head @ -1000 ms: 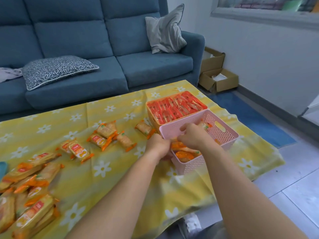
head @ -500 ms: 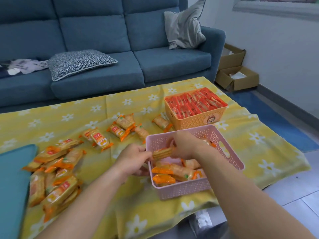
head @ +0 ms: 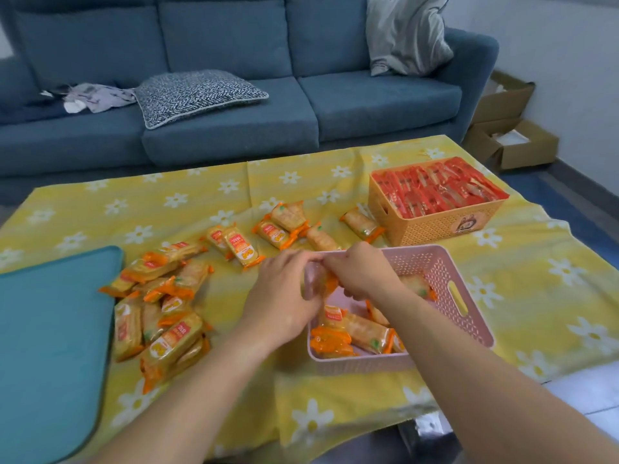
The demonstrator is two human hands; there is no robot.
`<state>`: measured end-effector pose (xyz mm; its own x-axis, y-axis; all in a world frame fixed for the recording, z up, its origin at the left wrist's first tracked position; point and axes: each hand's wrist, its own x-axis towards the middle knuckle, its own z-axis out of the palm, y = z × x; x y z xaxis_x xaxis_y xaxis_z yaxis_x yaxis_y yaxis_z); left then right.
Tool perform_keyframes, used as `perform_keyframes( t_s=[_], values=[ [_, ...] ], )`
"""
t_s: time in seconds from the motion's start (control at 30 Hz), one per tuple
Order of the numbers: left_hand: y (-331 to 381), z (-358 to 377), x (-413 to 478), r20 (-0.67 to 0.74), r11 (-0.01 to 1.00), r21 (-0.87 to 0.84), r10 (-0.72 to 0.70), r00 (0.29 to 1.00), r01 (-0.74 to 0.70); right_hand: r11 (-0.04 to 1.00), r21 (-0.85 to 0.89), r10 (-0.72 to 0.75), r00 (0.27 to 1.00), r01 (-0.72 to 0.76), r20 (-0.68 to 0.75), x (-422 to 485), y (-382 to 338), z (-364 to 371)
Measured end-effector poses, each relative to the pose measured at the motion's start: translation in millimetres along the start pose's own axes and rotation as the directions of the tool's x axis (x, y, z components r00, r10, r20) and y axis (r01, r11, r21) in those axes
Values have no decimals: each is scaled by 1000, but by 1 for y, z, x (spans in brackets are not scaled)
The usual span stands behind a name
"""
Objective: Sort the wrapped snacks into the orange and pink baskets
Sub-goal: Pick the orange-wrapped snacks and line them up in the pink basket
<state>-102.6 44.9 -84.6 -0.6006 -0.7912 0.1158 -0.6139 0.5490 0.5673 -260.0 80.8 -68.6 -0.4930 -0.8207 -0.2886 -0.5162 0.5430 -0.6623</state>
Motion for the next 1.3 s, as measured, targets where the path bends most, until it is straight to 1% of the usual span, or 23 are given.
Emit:
perform_keyframes(
  t_s=[0.07, 0.1, 0.13, 0.17, 0.2, 0.23, 0.27, 0.3, 0.33, 0.37, 0.43, 0.5, 0.6, 0.67, 0.77, 0.83, 0.9, 0.97, 1.03, 1.1, 1.17, 1.23, 1.3],
  values=[
    [-2, 3, 6, 58, 997, -79, 10, 998, -5, 975, 200, 71, 991, -93, 113, 1, -4, 1],
    [-6, 5, 11, 53, 995, -102, 6, 999, -1, 942, 297, 101, 976, -157, 196, 2, -6, 0],
    [-9, 6, 16, 39, 996, -93, 12, 999, -8, 908, 360, 118, 957, -212, 265, 3, -7, -2],
    [-12, 6, 19, 26, 999, -51, 18, 1000, -16, 895, 377, 122, 946, -236, 301, 4, -7, -4],
    [-14, 5, 22, 19, 1000, 5, 24, 1000, -25, 911, 352, 108, 947, -216, 302, 6, -5, -6],
    [-15, 5, 23, 17, 998, 48, 31, 999, -31, 951, 274, 66, 960, -143, 273, 8, 0, -5],
    [-15, 5, 24, 14, 997, 69, 33, 999, -34, 988, 149, -4, 973, -31, 232, 10, 3, -5],
    [-16, 6, 25, 9, 997, 68, 32, 999, -33, 996, 21, -87, 972, 84, 219, 11, 6, -4],
    [-16, 6, 25, 6, 998, 60, 28, 1000, -28, 982, -76, -151, 956, 174, 250, 10, 9, -2],
    [-15, 6, 26, 8, 998, 52, 18, 1000, -18, 966, -142, -166, 937, 218, 308, 8, 11, 0],
    [-16, 6, 29, 15, 999, 32, -13, 1000, 13, 947, -236, -107, 907, 218, 408, 3, 13, 3],
    [-18, 6, 30, 19, 999, -1, -37, 999, 37, 930, -302, -53, 892, 208, 450, 2, 16, 6],
    [-20, 6, 30, 17, 999, -23, -41, 999, 41, 941, -272, -43, 866, 204, 499, 3, 16, 5],
    [-21, 7, 30, 15, 999, -19, -41, 999, 42, 928, -299, -27, 842, 222, 539, 1, 14, 0],
    [-22, 7, 31, 21, 999, -13, -52, 998, 53, 884, -395, -20, 865, 250, 501, 1, 16, -2],
    [-21, 8, 31, 17, 999, -12, -49, 999, 49, 890, -406, -14, 903, 207, 429, 5, 20, -6],
    [-19, 8, 31, 6, 999, 26, -32, 999, 32, 937, -323, -8, 934, 132, 358, 7, 24, -12],
    [-16, 8, 29, -17, 991, 130, 17, 1000, -14, 985, -170, 37, 954, 15, 297, 10, 28, -16],
    [-14, 8, 28, -66, 962, 242, 144, 987, -124, 997, -56, 61, 962, -48, 266, 14, 30, -13],
    [-13, 10, 29, -59, 935, 252, 271, 961, -248, 999, 9, 39, 969, -43, 245, 16, 29, -3],
    [-10, 11, 29, -1, 930, 191, 320, 947, -314, 995, 70, 55, 959, -77, 279, 17, 27, 5],
    [-10, 11, 30, 21, 929, 178, 327, 945, -325, 991, 81, 77, 943, -109, 323, 15, 22, 2],
    [-14, 11, 31, 19, 922, 217, 324, 946, -320, 999, -24, 34, 959, -29, 282, 16, 24, -7]
  ],
)
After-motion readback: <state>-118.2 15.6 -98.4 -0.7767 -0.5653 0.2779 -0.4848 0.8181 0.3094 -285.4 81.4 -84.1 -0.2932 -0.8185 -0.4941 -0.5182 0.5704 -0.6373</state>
